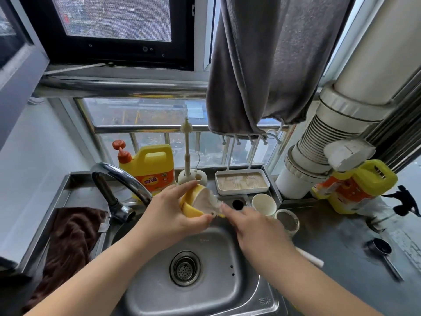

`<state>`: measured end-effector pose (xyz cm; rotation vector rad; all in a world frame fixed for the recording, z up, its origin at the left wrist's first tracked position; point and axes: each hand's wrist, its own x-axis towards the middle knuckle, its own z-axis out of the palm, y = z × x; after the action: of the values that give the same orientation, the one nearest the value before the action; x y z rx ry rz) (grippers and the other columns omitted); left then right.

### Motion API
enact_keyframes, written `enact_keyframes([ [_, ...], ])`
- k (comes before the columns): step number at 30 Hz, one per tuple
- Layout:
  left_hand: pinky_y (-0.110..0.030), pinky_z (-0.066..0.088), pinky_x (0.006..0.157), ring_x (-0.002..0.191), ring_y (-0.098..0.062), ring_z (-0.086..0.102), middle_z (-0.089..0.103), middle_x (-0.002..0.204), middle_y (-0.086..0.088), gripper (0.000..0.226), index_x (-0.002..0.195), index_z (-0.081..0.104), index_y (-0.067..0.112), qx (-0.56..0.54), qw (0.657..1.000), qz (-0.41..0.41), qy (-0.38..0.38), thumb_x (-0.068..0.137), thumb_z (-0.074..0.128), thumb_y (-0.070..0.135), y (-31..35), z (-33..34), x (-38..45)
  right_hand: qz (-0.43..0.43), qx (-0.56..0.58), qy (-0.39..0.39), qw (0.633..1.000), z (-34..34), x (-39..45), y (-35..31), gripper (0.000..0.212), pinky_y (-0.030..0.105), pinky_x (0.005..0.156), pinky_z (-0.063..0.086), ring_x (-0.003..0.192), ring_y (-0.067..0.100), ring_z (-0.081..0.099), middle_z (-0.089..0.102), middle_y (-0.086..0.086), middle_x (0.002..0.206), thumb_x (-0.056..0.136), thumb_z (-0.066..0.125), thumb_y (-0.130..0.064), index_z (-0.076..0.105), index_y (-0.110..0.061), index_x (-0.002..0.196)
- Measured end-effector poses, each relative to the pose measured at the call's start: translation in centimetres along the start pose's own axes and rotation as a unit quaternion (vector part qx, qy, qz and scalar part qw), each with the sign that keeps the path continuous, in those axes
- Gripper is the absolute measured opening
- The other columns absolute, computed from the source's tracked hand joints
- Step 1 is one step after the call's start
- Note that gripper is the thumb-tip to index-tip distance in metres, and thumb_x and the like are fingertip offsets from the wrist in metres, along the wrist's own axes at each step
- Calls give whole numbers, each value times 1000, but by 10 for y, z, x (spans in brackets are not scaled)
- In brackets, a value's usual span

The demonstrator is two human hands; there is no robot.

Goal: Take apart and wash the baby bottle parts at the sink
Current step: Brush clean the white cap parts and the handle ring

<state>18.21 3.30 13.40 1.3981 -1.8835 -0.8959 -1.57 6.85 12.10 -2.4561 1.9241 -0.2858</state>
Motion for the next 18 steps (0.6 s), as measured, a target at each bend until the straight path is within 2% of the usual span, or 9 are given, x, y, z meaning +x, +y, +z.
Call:
enact_keyframes([
  [2,-14,47,84,96,-1,60,61,111,11,99,135,49,29,-13,1000,-19,2,45,61,68,0,0,5,-46,-106,113,987,0,-2,-2,53,26,36,37,45,22,53,55,2,67,73,51,-5,67,-27,118],
  [4,-17,50,83,94,-3,63,63,112,8,99,136,50,28,-32,999,-26,2,45,62,66,1,1,7,-50,-108,138,983,5,-6,-1,53,23,32,32,39,20,49,52,2,62,72,40,-7,71,-21,112],
  [6,-21,50,89,100,-6,62,63,116,6,100,137,49,27,-50,998,-27,5,46,64,65,1,4,6,-22,-99,77,992,6,-8,-7,53,27,35,39,43,23,55,56,3,67,73,48,-6,68,-25,118],
  [8,-26,48,94,106,-6,59,61,118,7,99,137,48,28,-47,999,-26,5,46,65,65,-1,8,2,42,13,-50,998,0,-4,-10,53,36,60,52,74,27,66,64,4,91,86,53,-13,52,-39,132],
  [10,-32,49,96,106,-7,58,61,117,7,97,136,47,31,-46,999,-28,4,47,65,65,-4,9,-3,107,263,-173,943,-4,-2,-11,40,31,79,51,91,18,63,67,-5,102,97,46,-24,51,-44,131],
  [12,-33,49,96,106,-7,57,60,116,7,97,136,47,31,-48,998,-35,1,47,65,66,-5,9,-4,116,348,-200,908,-4,-1,-10,33,21,70,48,76,7,59,65,-14,85,98,47,-26,59,-42,124],
  [15,-26,50,91,100,-2,60,62,112,9,101,137,47,28,-42,998,-49,-13,46,64,68,-5,9,-1,87,215,-157,960,-8,1,-10,42,30,74,49,88,19,63,66,-5,99,97,42,-21,51,-45,129],
  [16,-21,51,86,93,1,61,64,107,10,101,137,48,27,-44,997,-61,-17,45,62,68,-4,9,1,48,82,-88,992,-6,2,-8,49,31,69,47,87,25,63,64,0,99,95,38,-14,48,-44,132],
  [18,-19,51,82,87,3,63,67,102,12,100,134,52,24,-52,995,-85,-22,44,61,68,-2,6,9,-28,-123,63,990,-8,7,-6,56,29,48,41,60,25,60,60,3,77,81,36,-6,63,-34,122],
])
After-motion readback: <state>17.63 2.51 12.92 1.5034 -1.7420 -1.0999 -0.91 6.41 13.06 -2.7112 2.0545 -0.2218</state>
